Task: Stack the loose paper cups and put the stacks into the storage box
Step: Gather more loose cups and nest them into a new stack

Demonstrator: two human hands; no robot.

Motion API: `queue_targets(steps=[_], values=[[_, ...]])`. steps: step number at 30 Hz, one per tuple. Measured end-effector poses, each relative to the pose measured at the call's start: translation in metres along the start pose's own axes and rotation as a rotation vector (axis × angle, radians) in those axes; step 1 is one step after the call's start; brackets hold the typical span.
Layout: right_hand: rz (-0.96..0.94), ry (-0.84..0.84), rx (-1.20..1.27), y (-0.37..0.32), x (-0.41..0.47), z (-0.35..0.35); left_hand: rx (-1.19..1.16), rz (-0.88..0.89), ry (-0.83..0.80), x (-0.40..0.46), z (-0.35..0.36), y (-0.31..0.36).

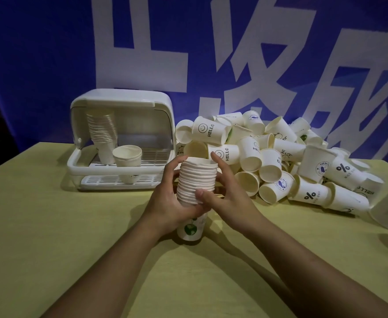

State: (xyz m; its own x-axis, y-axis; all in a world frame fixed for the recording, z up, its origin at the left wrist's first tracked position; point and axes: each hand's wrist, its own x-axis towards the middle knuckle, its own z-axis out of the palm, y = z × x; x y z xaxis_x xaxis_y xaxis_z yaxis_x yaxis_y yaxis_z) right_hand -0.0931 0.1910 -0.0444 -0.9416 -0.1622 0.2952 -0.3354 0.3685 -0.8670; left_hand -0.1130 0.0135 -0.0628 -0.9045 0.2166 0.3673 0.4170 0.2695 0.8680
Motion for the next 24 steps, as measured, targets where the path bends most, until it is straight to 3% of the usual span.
queue_targets(steps=[6, 8, 11, 13, 17, 20, 24], values=[[0.026, -0.011, 0.039, -0.002, 0.005, 0.001, -0.049, -0.03, 0.002, -0.001, -0.002, 0.002], [0.016, 0.06, 0.003, -0.001, 0.008, -0.003, -0.083, -0.05, 0.005, -0.001, -0.002, 0.002], [-0.097, 0.338, -0.511, 0.016, 0.028, -0.029, -0.101, -0.078, -0.005, -0.002, -0.002, 0.002], [-0.045, 0.429, -0.823, 0.03, 0.044, -0.052, -0.09, -0.083, -0.02, -0.002, -0.002, 0.001], [0.157, 0.435, -0.989, 0.046, 0.062, -0.076, -0.069, -0.088, -0.048, -0.003, 0.0, 0.002], [0.117, 0.448, -0.989, 0.054, 0.064, -0.079, -0.061, -0.088, -0.062, -0.004, 0.001, 0.005], [0.044, 0.667, -0.749, 0.039, 0.059, -0.085, -0.102, -0.107, -0.078, -0.005, 0.001, 0.009]])
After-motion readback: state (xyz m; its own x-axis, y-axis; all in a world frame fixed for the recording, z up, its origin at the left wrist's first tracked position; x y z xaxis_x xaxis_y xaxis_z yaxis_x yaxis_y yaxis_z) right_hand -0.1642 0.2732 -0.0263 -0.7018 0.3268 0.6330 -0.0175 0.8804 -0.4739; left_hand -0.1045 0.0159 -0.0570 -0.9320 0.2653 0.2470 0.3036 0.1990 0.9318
